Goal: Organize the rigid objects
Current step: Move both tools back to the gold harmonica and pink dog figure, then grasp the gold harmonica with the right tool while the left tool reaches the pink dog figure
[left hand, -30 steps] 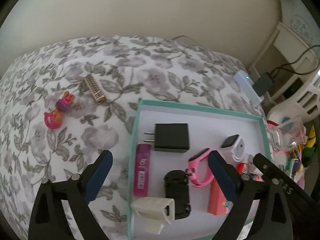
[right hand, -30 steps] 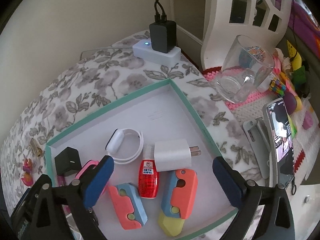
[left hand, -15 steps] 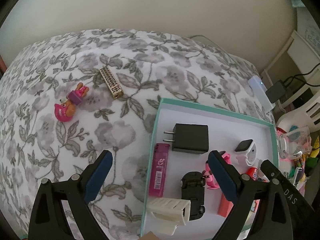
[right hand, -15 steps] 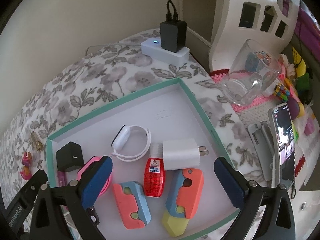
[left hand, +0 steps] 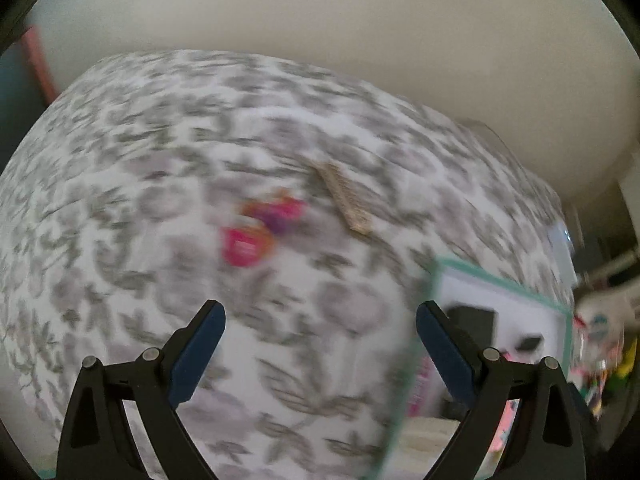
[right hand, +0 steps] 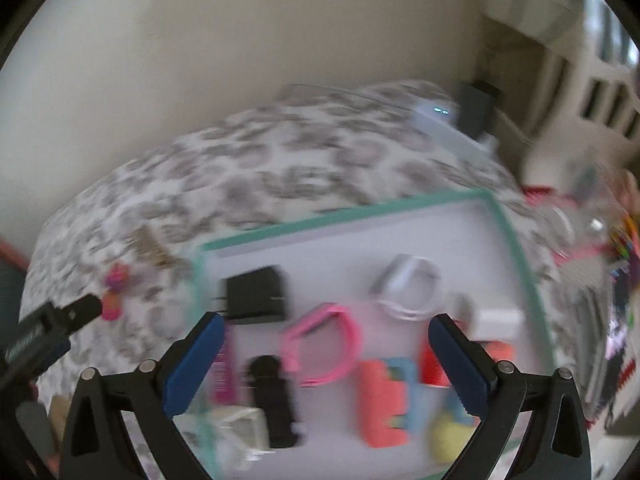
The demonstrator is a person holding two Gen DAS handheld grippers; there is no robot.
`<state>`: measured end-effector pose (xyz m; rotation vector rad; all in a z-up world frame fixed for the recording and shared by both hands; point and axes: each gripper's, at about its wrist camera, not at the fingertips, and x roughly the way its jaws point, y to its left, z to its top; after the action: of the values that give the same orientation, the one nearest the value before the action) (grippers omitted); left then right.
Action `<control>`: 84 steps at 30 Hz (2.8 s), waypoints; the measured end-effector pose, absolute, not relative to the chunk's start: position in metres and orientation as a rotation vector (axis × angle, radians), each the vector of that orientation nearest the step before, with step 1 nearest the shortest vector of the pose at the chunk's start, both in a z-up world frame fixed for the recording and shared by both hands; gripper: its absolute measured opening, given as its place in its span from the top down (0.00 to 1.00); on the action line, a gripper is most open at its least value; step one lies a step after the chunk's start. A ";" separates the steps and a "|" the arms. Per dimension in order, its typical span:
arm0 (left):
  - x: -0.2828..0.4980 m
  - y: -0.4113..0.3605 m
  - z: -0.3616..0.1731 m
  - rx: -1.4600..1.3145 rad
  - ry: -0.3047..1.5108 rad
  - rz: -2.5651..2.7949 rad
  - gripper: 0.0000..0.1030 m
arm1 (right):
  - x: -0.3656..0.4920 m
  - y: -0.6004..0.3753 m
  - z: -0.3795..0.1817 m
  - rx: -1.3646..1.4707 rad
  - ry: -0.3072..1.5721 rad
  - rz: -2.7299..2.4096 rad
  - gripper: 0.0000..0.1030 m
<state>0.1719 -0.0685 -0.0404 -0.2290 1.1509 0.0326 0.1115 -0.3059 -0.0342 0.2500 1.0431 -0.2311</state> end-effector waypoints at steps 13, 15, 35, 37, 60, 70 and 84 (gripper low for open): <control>0.190 0.022 -0.064 -0.398 1.196 0.172 0.06 | 0.145 -0.229 -0.039 0.154 1.038 -0.059 0.00; 0.194 0.023 -0.070 -0.407 1.206 0.162 0.06 | 0.151 -0.223 -0.042 0.145 1.048 -0.046 0.00; 0.246 0.008 -0.114 -0.338 1.265 0.076 0.06 | 0.218 -0.188 -0.068 0.027 1.075 -0.017 0.00; 0.249 0.006 -0.116 -0.339 1.266 0.056 0.06 | 0.224 -0.187 -0.071 0.025 1.082 -0.016 0.00; 0.252 -0.001 -0.119 -0.379 1.285 -0.046 0.47 | 0.255 -0.178 -0.082 0.026 1.106 -0.019 0.01; 0.248 0.030 -0.115 -0.430 1.269 0.053 0.49 | 0.264 -0.168 -0.088 -0.012 1.121 -0.005 0.03; 0.239 0.061 -0.119 -0.497 1.276 0.127 0.49 | 0.289 -0.146 -0.112 -0.020 1.157 0.002 0.18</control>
<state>0.2388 0.0608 -0.1186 -0.4967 1.2763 0.1270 0.2894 -0.1456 -0.1117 -0.0201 1.1569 0.0016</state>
